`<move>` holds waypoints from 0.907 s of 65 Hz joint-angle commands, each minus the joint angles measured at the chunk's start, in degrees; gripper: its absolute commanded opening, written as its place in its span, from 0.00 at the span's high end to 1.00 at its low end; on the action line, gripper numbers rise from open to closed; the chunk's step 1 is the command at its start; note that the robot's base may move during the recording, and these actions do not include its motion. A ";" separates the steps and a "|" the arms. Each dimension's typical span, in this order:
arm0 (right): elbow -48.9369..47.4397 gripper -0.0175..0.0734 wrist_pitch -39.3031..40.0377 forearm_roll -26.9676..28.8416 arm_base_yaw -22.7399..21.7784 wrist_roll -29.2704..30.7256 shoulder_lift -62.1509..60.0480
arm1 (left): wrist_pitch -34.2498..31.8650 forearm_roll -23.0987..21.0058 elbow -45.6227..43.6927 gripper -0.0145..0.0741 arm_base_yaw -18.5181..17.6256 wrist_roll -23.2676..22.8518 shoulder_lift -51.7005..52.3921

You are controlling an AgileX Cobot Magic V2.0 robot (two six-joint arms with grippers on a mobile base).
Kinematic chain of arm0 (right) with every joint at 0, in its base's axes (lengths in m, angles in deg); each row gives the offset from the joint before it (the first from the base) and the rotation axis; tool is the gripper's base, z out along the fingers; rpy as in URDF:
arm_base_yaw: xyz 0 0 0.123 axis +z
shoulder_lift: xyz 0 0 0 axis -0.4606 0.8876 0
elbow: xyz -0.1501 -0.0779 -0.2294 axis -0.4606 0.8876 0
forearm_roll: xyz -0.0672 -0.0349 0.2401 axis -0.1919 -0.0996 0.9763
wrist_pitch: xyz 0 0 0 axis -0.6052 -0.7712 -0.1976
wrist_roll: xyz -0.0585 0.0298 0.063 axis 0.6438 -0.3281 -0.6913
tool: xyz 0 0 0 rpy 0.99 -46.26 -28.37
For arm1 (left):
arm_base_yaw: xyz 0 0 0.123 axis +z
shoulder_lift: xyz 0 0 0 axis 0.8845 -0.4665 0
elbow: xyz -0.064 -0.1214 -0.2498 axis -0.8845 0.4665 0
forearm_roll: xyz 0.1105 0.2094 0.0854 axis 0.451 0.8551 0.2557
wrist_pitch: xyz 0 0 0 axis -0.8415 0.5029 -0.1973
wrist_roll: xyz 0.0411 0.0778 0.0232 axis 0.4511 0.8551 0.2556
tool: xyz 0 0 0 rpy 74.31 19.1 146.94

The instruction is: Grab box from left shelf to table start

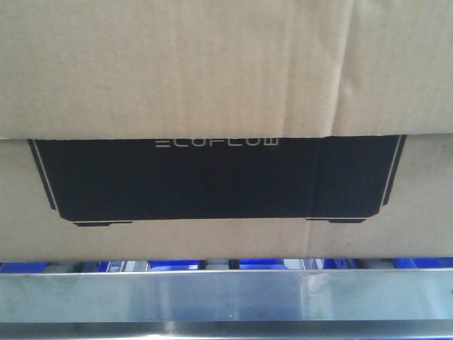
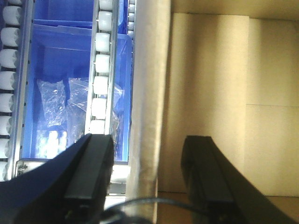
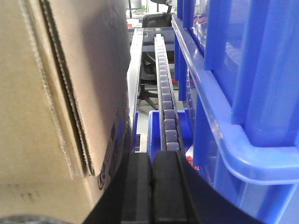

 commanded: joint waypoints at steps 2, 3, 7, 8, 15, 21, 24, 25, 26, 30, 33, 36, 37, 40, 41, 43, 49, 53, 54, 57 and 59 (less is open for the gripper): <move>-1.05 0.75 4.92 -0.17 -0.44 0.25 -0.57 | -2.34 0.66 -2.23 0.54 -0.37 -0.60 0.76; -1.05 0.75 4.92 -0.17 -0.44 0.25 -0.57 | -2.34 0.66 -2.23 0.54 -0.37 -0.60 0.59; -1.05 0.75 4.92 -0.17 -0.44 0.25 -0.57 | -2.34 0.66 -2.23 0.54 -0.37 -0.60 0.61; -1.05 0.75 4.92 -0.17 -0.44 0.25 -0.57 | -2.34 0.66 -2.23 0.54 -0.37 -0.60 0.61; -1.05 0.75 4.92 -0.17 -0.44 0.25 -0.57 | -2.20 0.66 -2.23 0.58 -0.37 -0.60 0.21; -1.05 0.75 4.92 -0.17 -0.44 0.25 -0.57 | -2.06 0.41 -2.23 0.68 -0.37 -0.60 -0.05; -1.05 0.75 4.92 -0.17 -0.44 0.25 -0.57 | -2.06 0.27 -2.23 0.74 -0.37 -0.60 -0.16; -1.05 0.75 4.92 -0.17 -0.44 0.25 -0.57 | -2.06 0.27 -2.23 0.76 -0.37 -0.60 -0.16; -1.05 0.75 4.92 -0.17 -0.44 0.25 -0.57 | -2.06 0.13 -2.23 0.78 -0.37 -0.60 -0.16; -1.05 0.75 4.92 -0.17 -0.44 0.25 -0.57 | -2.06 0.05 -2.23 0.85 -0.37 -0.62 -0.16; -1.05 0.75 4.92 -0.17 -0.44 0.25 -0.57 | -2.16 0.05 -2.23 0.91 -0.37 -0.72 -0.16; -1.05 0.75 4.92 -0.17 -0.44 0.25 -0.57 | -2.16 0.05 -2.23 0.96 -0.37 -0.72 -0.16; -1.05 0.75 4.92 -0.17 -0.44 0.25 -0.57 | -2.16 0.05 -2.23 0.95 -0.37 -0.72 -0.16; -1.05 0.75 4.92 -0.17 -0.44 0.25 -0.57 | -2.16 0.05 -2.23 0.95 -0.37 -0.72 -0.16; -1.05 0.75 4.92 -0.17 -0.44 0.25 -0.57 | -2.16 0.05 -2.23 0.95 -0.37 -0.72 -0.16; -1.05 0.75 4.92 -0.17 -0.44 0.25 -0.57 | -2.16 0.05 -2.23 0.95 -0.37 -0.72 -0.16; -1.05 0.75 4.92 -0.17 -0.44 0.25 -0.57 | -2.27 -0.09 -2.23 0.95 -0.37 -0.72 -0.16; -1.05 0.75 4.92 -0.17 -0.44 0.25 -0.57 | -2.27 -0.09 -2.23 0.95 -0.37 -0.72 -0.16; -1.05 0.75 4.92 -0.17 -0.44 0.25 -0.57 | -2.27 -0.09 -2.23 0.95 -0.37 -0.72 -0.16; -1.05 0.75 4.92 -0.17 -0.44 0.25 -0.57 | -2.27 -0.09 -2.23 0.95 -0.37 -0.72 -0.16; -1.05 0.75 4.92 -0.17 -0.44 0.25 -0.57 | -2.27 -0.09 -2.23 0.95 -0.37 -0.72 -0.16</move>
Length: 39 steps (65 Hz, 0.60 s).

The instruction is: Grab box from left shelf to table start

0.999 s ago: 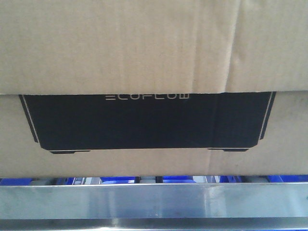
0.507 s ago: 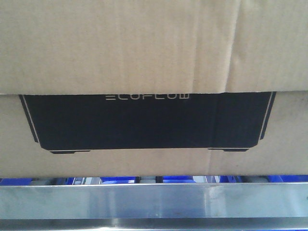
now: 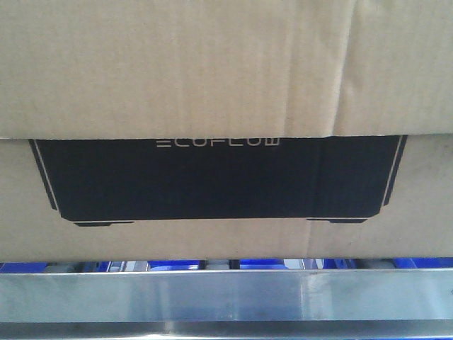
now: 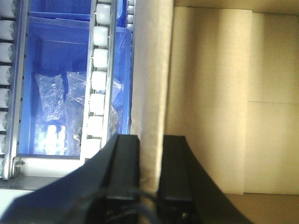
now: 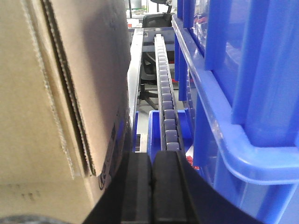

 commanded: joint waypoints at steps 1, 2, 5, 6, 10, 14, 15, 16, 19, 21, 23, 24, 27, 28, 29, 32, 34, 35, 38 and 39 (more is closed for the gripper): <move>-1.05 0.75 4.92 -0.17 -0.44 0.25 -0.57 | -2.60 0.60 -2.05 0.95 -0.37 -0.72 1.15; -1.05 0.75 4.92 -0.17 -0.44 0.25 -0.57 | -2.60 0.60 -2.05 0.95 -0.37 -0.72 1.15; -1.05 0.75 4.92 -0.17 -0.44 0.25 -0.57 | -2.60 0.60 -2.05 0.95 -0.37 -0.72 1.15; -1.05 0.75 4.92 -0.17 -0.44 0.25 -0.57 | -2.60 0.60 -2.05 0.95 -0.37 -0.72 1.15; -1.05 0.75 4.92 -0.17 -0.44 0.25 -0.57 | -2.60 0.60 -2.05 0.95 -0.37 -0.72 1.15; -1.05 0.75 4.92 -0.17 -0.44 0.25 -0.57 | -2.60 0.48 -2.05 0.95 -0.37 -0.72 1.15; -1.05 0.75 4.92 -0.17 -0.44 0.25 -0.57 | -2.60 0.48 -2.05 0.95 -0.37 -0.72 1.15; -1.05 0.75 4.92 -0.17 -0.44 0.25 -0.57 | -2.60 0.48 -2.05 0.95 -0.37 -0.72 1.15; -1.05 0.75 4.92 -0.17 -0.44 0.25 -0.57 | -2.60 0.48 -2.05 0.95 -0.37 -0.72 1.15; -1.05 0.75 4.92 -0.17 -0.44 0.25 -0.57 | -2.60 0.48 -2.05 0.95 -0.37 -0.72 1.15; -1.05 0.75 4.92 -0.17 -0.44 0.25 -0.57 | -2.60 0.39 -2.05 0.95 -0.37 -0.72 1.15; -1.05 0.75 4.92 -0.17 -0.44 0.25 -0.57 | -2.60 0.39 -2.05 0.95 -0.37 -0.72 1.15; -1.05 0.75 4.92 -0.17 -0.44 0.25 -0.57 | -2.60 0.39 -2.05 0.95 -0.37 -0.72 1.15; -1.05 0.75 4.92 -0.17 -0.44 0.25 -0.57 | -2.60 0.39 -2.05 0.95 -0.37 -0.72 1.15; -1.05 0.75 4.92 -0.17 -0.44 0.25 -0.57 | -2.60 0.39 -2.05 0.95 -0.37 -0.72 1.15; -1.05 0.75 4.92 -0.17 -0.44 0.25 -0.57 | -2.60 0.39 -2.05 0.95 -0.37 -0.72 1.15; -1.05 0.75 4.92 -0.17 -0.44 0.25 -0.57 | -2.60 0.39 -2.05 0.95 -0.37 -0.72 1.15; -1.05 0.75 4.92 -0.17 -0.44 0.25 -0.57 | -2.60 0.39 -2.05 0.95 -0.37 -0.72 1.15; -1.05 0.75 4.92 -0.17 -0.44 0.25 -0.57 | -2.60 0.39 -2.05 0.95 -0.37 -0.72 1.15; -1.05 0.75 4.92 -0.17 -0.44 0.25 -0.57 | -2.60 0.39 -2.05 0.95 -0.37 -0.72 1.15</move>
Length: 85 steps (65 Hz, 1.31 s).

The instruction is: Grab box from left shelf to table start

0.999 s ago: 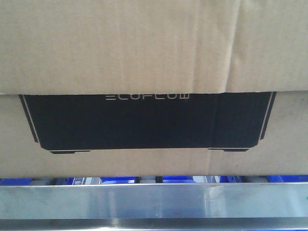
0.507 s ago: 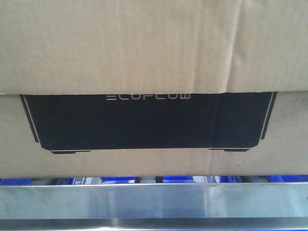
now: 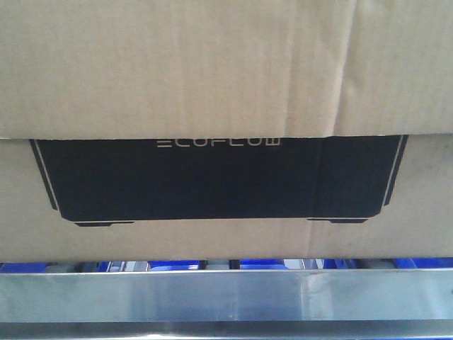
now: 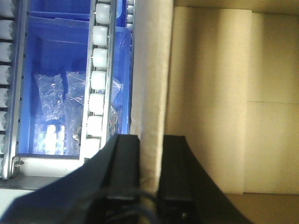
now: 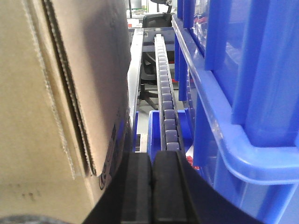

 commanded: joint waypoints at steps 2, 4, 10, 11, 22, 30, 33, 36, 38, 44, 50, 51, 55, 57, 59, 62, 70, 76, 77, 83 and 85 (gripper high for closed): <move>-1.05 0.75 4.92 -0.17 -0.44 0.25 -0.57 | -2.60 0.49 -1.96 0.95 -0.37 -0.72 1.15; -1.05 0.75 4.92 -0.17 -0.44 0.25 -0.57 | -2.60 0.49 -1.96 0.95 -0.37 -0.72 1.15; -1.05 0.75 4.92 -0.26 -0.44 0.25 -0.57 | -2.60 0.34 -1.96 0.95 -0.37 -0.72 1.15; -1.05 0.75 4.92 -0.26 -0.44 0.25 -0.57 | -2.60 0.34 -1.96 0.95 -0.37 -0.72 1.15; -1.05 0.75 4.98 -0.27 -0.44 0.25 -0.57 | -2.60 0.32 -1.96 0.95 -0.37 -0.72 1.15; -1.05 0.75 5.54 -0.27 -0.44 0.25 -0.57 | -2.60 0.32 -1.96 0.95 -0.37 -0.72 1.15; -1.05 0.75 5.97 -0.27 -0.44 0.25 -0.57 | -2.60 0.32 -1.96 0.95 -0.37 -0.72 1.15; -1.05 0.75 6.67 -0.27 -0.44 0.25 -0.57 | -2.60 0.32 -1.96 0.95 -0.37 -0.72 1.15; -1.05 0.75 7.06 -0.27 -0.44 0.25 -0.57 | -2.60 0.32 -1.96 0.95 -0.37 -0.72 1.15; -1.05 0.75 8.41 -0.27 -0.44 0.25 -0.57 | -2.60 0.32 -1.96 0.95 -0.37 -0.72 1.15; -1.05 0.75 10.29 -0.27 -0.44 0.25 -0.57 | -2.60 0.32 -1.96 0.95 -0.37 -0.72 1.15; -1.05 0.75 10.45 -0.27 -0.44 0.25 -0.57 | -2.60 0.32 -1.96 0.95 -0.37 -0.72 1.15; -1.05 0.75 10.76 -0.27 -0.44 0.25 -0.57 | -2.60 0.32 -1.96 0.95 -0.37 -0.72 1.15; -1.05 0.75 10.97 -0.20 -0.44 0.25 -0.57 | -2.60 0.32 -1.96 0.95 -0.37 -0.72 1.15; -1.05 0.75 11.02 -0.08 -0.44 0.13 -0.57 | -2.60 0.32 -1.96 0.95 -0.37 -0.72 1.15; -1.21 0.75 10.96 0.17 -0.44 0.07 -0.57 | -2.60 0.32 -1.96 0.95 -0.37 -0.72 1.15; -3.27 0.75 8.64 1.94 -0.44 0.07 -0.57 | -2.60 0.32 -1.96 0.95 -0.37 -0.72 1.15; -8.42 0.75 1.55 1.91 -0.44 0.20 -0.57 | -2.60 0.32 -1.96 0.95 -0.37 -0.72 1.15; -9.28 0.75 -0.29 1.71 -0.44 0.33 -0.57 | -2.60 0.32 -1.96 0.95 -0.37 -0.72 1.15; -14.96 0.75 -7.67 -0.90 -0.44 0.78 -0.57 | -2.60 0.32 -1.96 0.95 -0.37 -0.72 1.15; -16.72 0.75 -10.66 -2.11 -0.44 0.78 -0.57 | -2.60 0.32 -1.96 0.95 -0.37 -0.72 1.15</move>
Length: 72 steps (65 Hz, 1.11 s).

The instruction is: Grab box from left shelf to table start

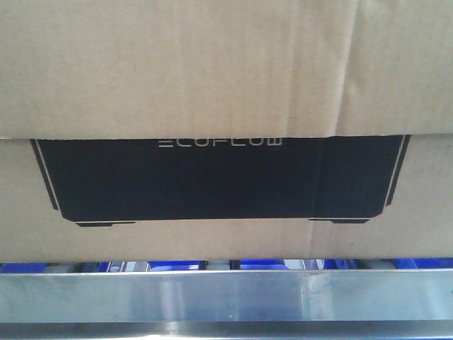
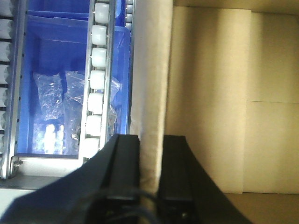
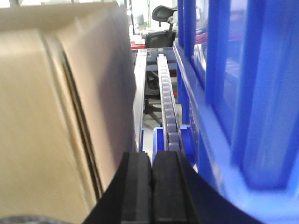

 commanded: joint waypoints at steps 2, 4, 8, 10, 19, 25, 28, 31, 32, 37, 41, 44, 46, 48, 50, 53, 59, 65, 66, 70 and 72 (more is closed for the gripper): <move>-8.23 0.75 -5.05 -4.39 -0.44 0.67 -0.57 | -2.72 0.56 -1.93 0.95 -0.37 -0.72 1.15; -10.25 0.75 -7.32 -5.91 -0.44 0.67 -0.50 | -2.72 0.56 -1.93 0.95 -0.37 -0.72 1.15; -13.42 0.75 -11.07 -9.05 -0.44 0.67 0.02 | -2.72 0.56 -1.93 0.95 -0.37 -0.72 1.15; -14.76 0.75 -11.67 -10.22 -0.44 0.67 0.52 | -2.72 0.56 -1.93 0.95 -0.37 -0.72 1.15; -19.50 0.75 -11.43 -10.29 -0.44 0.67 3.40 | -2.72 0.56 -1.93 0.95 -0.37 -0.72 1.15; -22.48 0.75 -11.90 -7.54 -0.25 0.61 5.78 | -2.72 0.56 -1.93 0.95 -0.37 -0.72 1.15; -23.80 0.75 -12.74 -6.13 -0.25 0.61 7.36 | -2.72 0.56 -1.93 0.95 -0.37 -0.72 1.15; -25.28 0.75 -13.72 -5.35 -0.25 0.61 8.76 | -2.72 0.56 -1.93 0.95 -0.37 -0.72 1.15; -25.66 0.75 -13.98 -5.21 -0.25 0.61 9.25 | -2.72 0.56 -1.93 0.95 -0.37 -0.72 1.15; -27.55 0.75 -14.35 -5.20 -0.19 0.61 12.64 | -2.72 0.48 -1.93 0.95 -0.37 -0.72 1.15; -29.25 0.75 -15.05 -5.20 -0.12 0.61 14.92 | -2.72 0.48 -1.93 0.95 -0.37 -0.72 1.15; -31.25 0.71 -15.99 -5.15 0.85 0.55 17.12 | -2.72 0.48 -1.93 0.95 -0.37 -0.72 1.15; -32.29 0.68 -16.78 -5.08 1.50 0.40 18.12 | -2.72 0.35 -1.93 0.95 -0.37 -0.72 1.15; -33.38 0.65 -17.93 -5.02 2.35 0.32 19.19 | -2.72 0.35 -1.93 0.95 -0.37 -0.72 1.15; -34.72 0.59 -19.08 -5.02 3.33 0.32 20.54 | -2.72 0.35 -1.93 0.95 -0.37 -0.72 1.15; -36.66 0.51 -20.43 -5.02 4.59 0.32 22.39 | -2.72 0.35 -1.93 0.95 -0.37 -0.72 1.15; -40.02 0.39 -23.52 -5.02 7.06 0.32 25.63 | -2.72 0.35 -1.93 0.95 -0.37 -0.72 1.15; -44.01 0.33 -26.97 -5.02 8.80 0.00 29.68 | -2.72 0.35 -1.93 0.95 -0.37 -0.72 1.15; -44.99 0.33 -27.89 -5.02 9.03 -0.22 30.72 | -2.72 0.35 -1.93 0.95 -0.37 -0.72 1.15; -48.06 0.32 -30.89 -5.07 9.48 -1.54 34.00 | -2.72 0.35 -1.93 0.95 -0.37 -0.72 1.15; -49.81 0.32 -32.35 -5.07 9.49 -2.52 35.95 | -2.72 0.35 -1.93 0.95 -0.37 -0.72 1.15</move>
